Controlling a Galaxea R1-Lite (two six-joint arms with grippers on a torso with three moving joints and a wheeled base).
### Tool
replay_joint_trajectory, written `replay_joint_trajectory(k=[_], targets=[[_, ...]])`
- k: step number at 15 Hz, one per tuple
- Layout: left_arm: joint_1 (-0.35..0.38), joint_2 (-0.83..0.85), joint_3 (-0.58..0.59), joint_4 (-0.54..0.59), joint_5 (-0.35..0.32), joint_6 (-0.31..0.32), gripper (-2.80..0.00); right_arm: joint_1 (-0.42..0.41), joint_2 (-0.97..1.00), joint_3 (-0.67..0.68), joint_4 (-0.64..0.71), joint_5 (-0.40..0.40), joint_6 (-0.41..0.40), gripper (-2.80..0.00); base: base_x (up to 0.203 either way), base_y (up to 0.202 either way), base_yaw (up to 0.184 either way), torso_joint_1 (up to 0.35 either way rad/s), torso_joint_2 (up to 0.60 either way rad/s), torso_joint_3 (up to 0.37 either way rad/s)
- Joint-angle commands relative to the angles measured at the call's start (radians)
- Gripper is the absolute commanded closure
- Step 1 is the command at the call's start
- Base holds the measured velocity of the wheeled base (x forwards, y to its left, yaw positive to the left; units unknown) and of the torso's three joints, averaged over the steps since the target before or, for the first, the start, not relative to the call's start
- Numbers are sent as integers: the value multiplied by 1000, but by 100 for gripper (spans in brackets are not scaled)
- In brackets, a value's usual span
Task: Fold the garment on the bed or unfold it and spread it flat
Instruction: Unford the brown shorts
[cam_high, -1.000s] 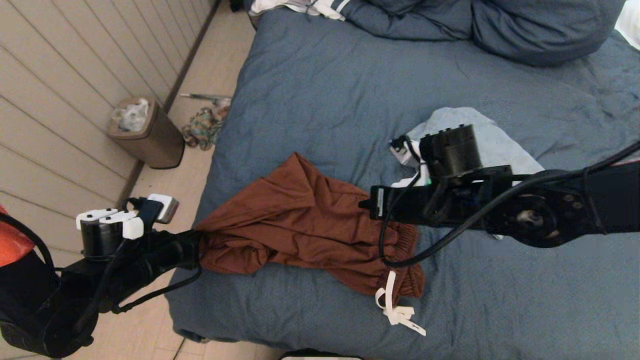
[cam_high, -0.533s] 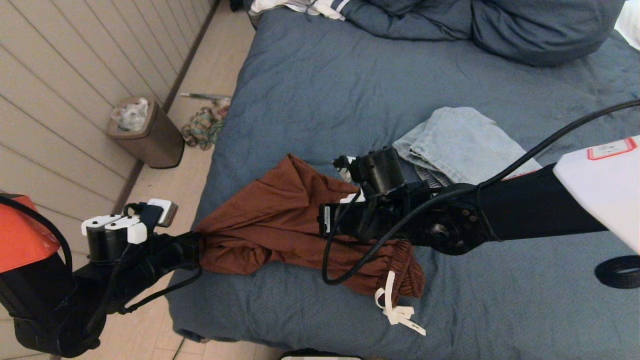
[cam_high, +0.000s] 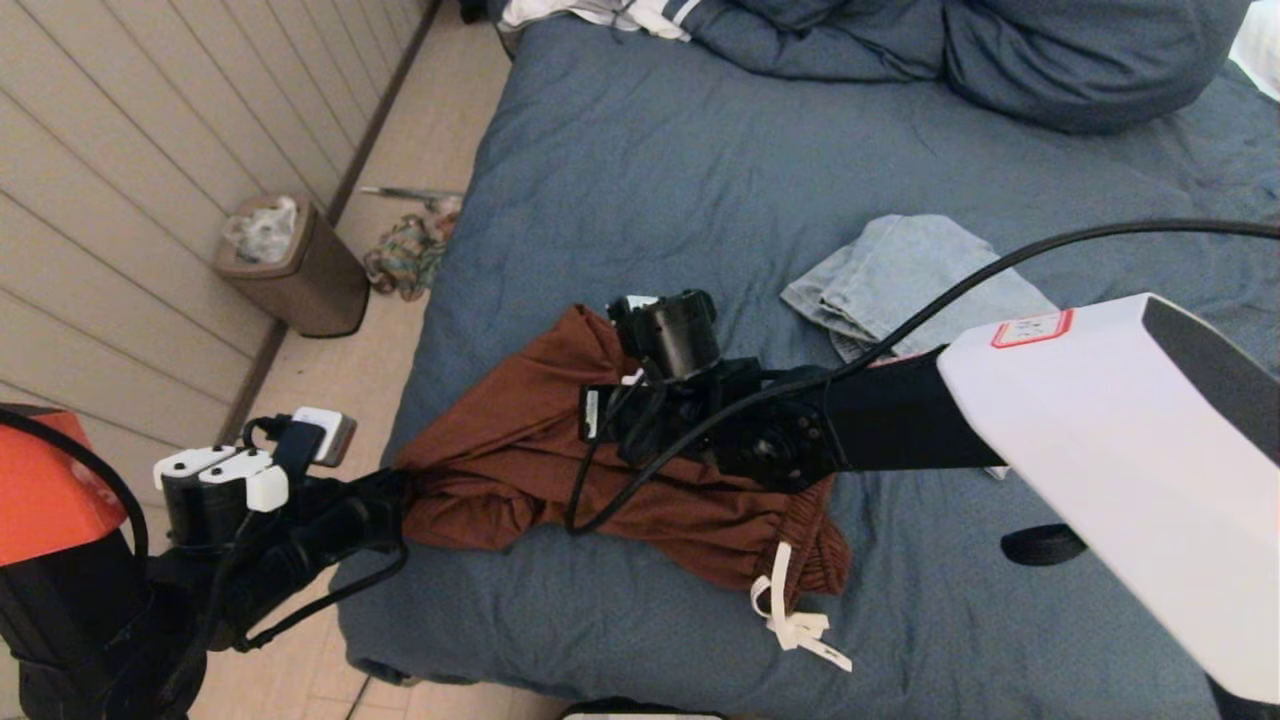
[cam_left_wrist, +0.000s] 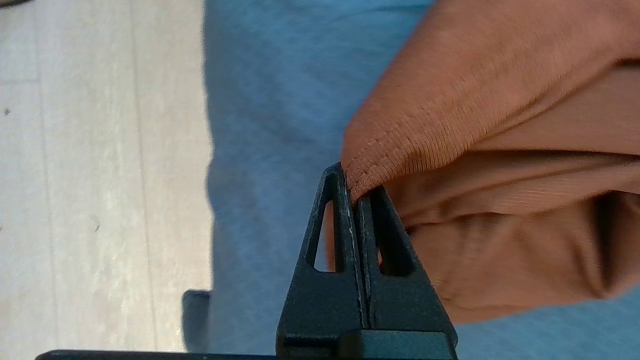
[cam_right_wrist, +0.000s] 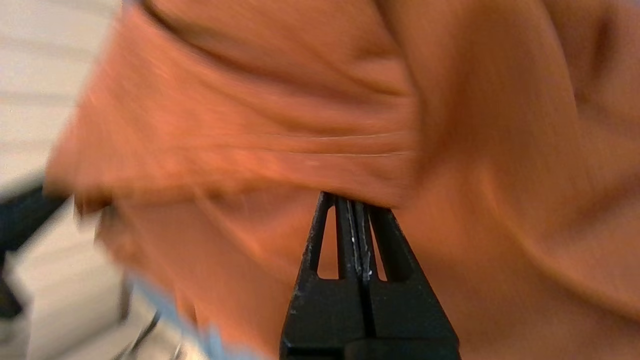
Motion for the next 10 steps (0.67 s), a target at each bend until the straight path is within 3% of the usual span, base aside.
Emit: replay_joint_trajectory(k=[1, 3, 6, 10], targets=[[-22, 13, 20, -33, -1, 0, 0, 21, 113, -153, -2, -84, -8, 0, 0, 0, 0, 0, 0, 0], [-37, 16, 35, -55, -2, 0, 0, 33, 189, -273, -8, -197, -47, 0, 0, 0, 0, 0, 0, 0], [-86, 16, 79, -92, 5, 0, 0, 84, 185, -280, -97, -301, -144, 0, 0, 0, 0, 0, 0, 0], [-132, 31, 103, -93, 35, 4, 0, 105, 197, -279, -267, -372, -287, 0, 0, 0, 0, 0, 0, 0]])
